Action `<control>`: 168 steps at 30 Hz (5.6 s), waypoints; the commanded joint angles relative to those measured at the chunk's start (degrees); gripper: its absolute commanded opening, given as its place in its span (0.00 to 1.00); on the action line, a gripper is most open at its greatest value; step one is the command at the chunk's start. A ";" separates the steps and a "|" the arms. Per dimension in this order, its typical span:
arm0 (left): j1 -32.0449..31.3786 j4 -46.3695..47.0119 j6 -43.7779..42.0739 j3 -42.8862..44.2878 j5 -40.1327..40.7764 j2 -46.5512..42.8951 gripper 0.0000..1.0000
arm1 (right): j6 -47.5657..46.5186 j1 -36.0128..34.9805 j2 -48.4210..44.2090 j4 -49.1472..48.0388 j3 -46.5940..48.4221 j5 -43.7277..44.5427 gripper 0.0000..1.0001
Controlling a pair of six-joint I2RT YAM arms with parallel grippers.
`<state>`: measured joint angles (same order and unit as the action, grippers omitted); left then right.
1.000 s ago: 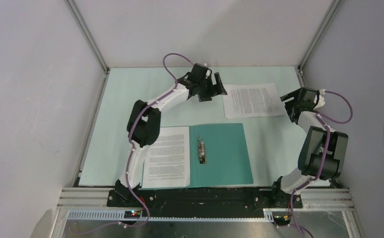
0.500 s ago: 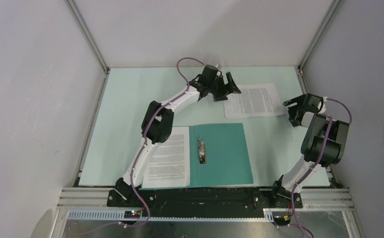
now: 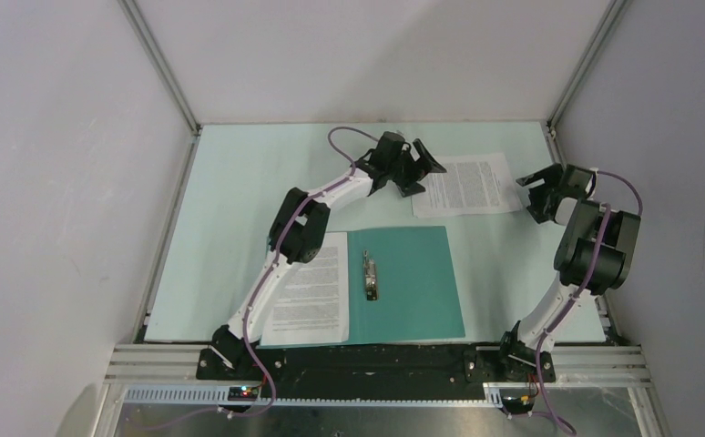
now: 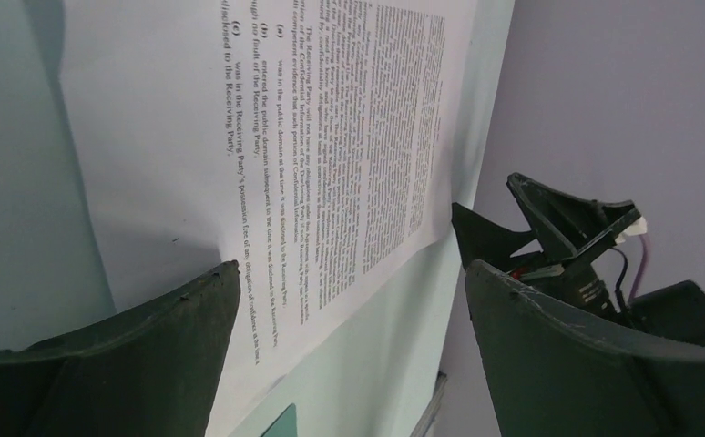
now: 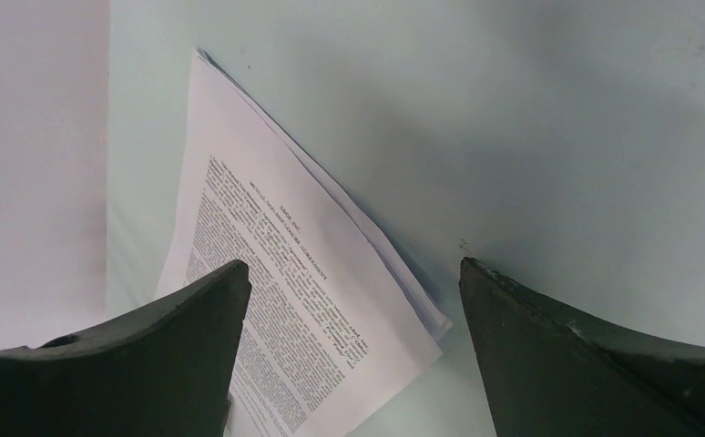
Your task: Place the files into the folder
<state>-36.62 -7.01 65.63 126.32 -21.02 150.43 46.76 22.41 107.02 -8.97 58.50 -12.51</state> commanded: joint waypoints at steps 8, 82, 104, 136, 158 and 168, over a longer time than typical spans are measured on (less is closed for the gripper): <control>-0.29 0.83 7.74 -0.45 2.28 -0.13 0.98 | -8.70 0.04 6.63 17.62 12.06 -4.13 0.90; 2.84 -2.40 0.01 -8.81 -0.46 -13.03 1.00 | -11.68 -10.65 -4.02 16.66 8.16 3.30 0.00; 22.82 -6.40 -30.63 -49.64 -4.68 -70.77 1.00 | -24.27 -54.82 -43.45 47.95 31.10 -0.19 0.00; 17.13 -9.54 -32.31 -68.36 -10.22 -63.79 1.00 | -19.49 -56.85 -35.82 48.14 -7.01 27.11 0.00; 5.01 -13.82 -32.39 -73.87 0.17 -61.60 0.95 | -32.18 -57.22 -33.33 31.81 -4.26 21.87 0.00; 10.78 -12.95 -46.68 -59.25 -0.42 -53.13 0.99 | -35.31 -58.72 -32.52 29.27 -4.23 19.22 0.00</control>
<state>-29.34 -21.65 26.26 63.55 -19.05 93.89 13.19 -36.05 74.06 23.16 52.25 8.08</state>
